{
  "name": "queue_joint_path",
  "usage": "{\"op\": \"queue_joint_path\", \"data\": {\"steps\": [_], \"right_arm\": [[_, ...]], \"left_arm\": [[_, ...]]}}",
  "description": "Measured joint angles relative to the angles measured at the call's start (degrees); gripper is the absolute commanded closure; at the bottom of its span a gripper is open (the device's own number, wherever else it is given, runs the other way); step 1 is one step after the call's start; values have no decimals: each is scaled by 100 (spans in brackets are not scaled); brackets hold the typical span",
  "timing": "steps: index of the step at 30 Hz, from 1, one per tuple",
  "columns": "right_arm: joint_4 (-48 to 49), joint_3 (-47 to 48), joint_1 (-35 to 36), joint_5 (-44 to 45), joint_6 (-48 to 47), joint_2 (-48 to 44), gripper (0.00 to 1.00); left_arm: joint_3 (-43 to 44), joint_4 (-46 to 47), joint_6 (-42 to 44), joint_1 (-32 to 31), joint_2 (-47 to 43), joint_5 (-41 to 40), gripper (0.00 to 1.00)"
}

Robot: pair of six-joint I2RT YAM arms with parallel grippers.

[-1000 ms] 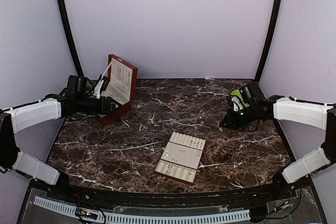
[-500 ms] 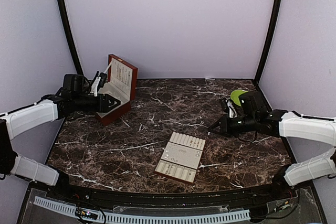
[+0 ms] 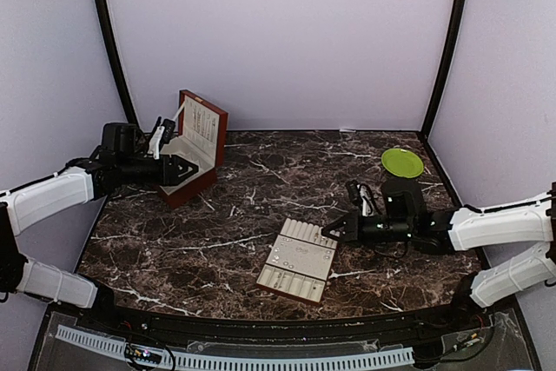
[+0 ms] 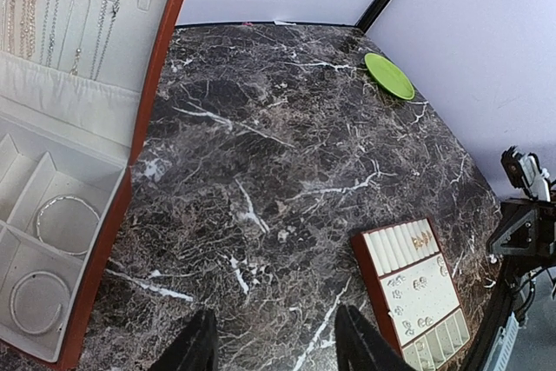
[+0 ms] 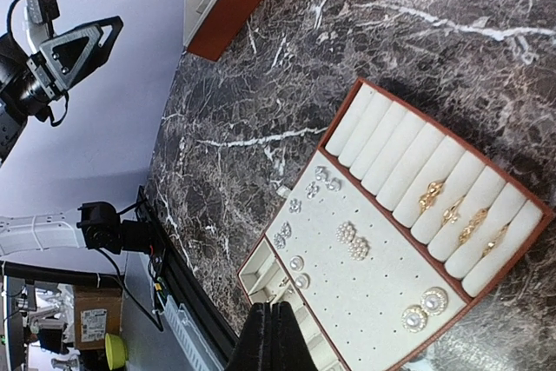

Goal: Organize the mixed jewelry

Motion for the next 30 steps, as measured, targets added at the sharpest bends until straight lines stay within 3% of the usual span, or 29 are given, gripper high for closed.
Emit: {"op": "queue_joint_path", "data": {"steps": [9, 30], "right_arm": [[914, -625, 479, 181, 588, 243, 100], [2227, -1300, 717, 304, 1231, 824, 100]], "left_arm": [[0, 17, -15, 0, 0, 59, 52], [-2, 17, -22, 0, 0, 87, 52]]}}
